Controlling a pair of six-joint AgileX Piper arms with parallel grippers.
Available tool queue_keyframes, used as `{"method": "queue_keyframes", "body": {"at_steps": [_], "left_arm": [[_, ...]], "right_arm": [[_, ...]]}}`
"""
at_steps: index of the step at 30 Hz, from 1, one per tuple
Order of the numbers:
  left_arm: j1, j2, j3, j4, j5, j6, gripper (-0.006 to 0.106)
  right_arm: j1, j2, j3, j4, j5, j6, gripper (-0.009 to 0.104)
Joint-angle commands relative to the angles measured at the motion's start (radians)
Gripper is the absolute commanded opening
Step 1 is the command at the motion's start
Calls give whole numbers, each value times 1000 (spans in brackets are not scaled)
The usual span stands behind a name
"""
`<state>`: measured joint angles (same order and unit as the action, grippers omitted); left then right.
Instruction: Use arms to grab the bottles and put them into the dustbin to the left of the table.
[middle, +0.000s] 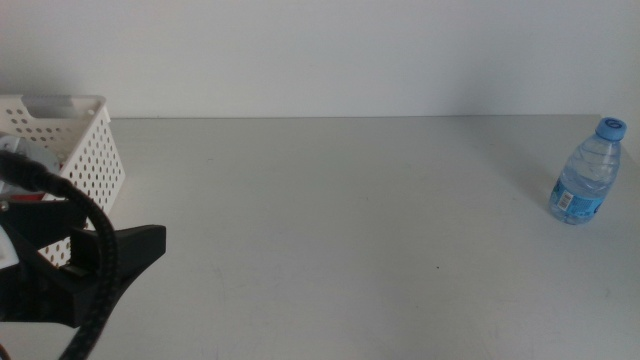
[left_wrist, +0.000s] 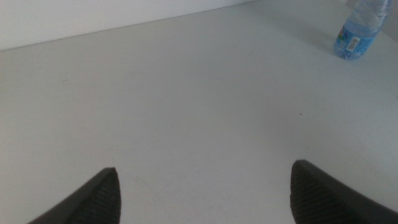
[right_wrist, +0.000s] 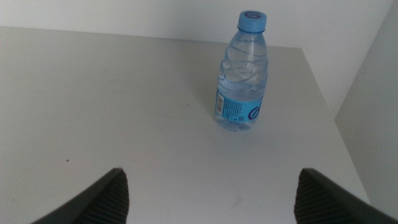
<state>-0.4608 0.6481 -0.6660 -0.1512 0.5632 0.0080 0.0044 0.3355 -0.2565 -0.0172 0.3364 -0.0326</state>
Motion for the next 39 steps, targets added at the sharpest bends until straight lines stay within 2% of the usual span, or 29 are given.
{"method": "queue_keyframes", "body": {"at_steps": [1,6,10,13,22,25,29,35,39], "left_arm": [[-8,-2,-25,-9,-71,-8,94],[-8,-1,-25,-9,-71,-8,94],[-8,-1,-25,-9,-71,-8,94],[-8,-1,-25,-9,-71,-8,94],[-8,-1,-25,-8,-71,-8,94],[-8,-1,-25,-8,-71,-8,94],[-8,-1,-25,-8,-71,-8,94],[-8,-1,-25,-8,-71,-8,94],[-8,-1,-25,-8,-71,-8,94]], "right_arm": [[-7,73,-37,-18,-108,-5,69],[-7,180,-27,-4,-303,11,69],[-7,255,54,-35,-601,-44,69],[-7,313,116,-26,-776,-44,69],[-7,548,147,53,-962,-73,69],[-7,657,147,59,-1088,-75,69],[-7,778,147,48,-1165,-67,69],[-7,998,146,45,-1448,-64,69],[-7,1160,118,108,-1593,-60,69]]}}
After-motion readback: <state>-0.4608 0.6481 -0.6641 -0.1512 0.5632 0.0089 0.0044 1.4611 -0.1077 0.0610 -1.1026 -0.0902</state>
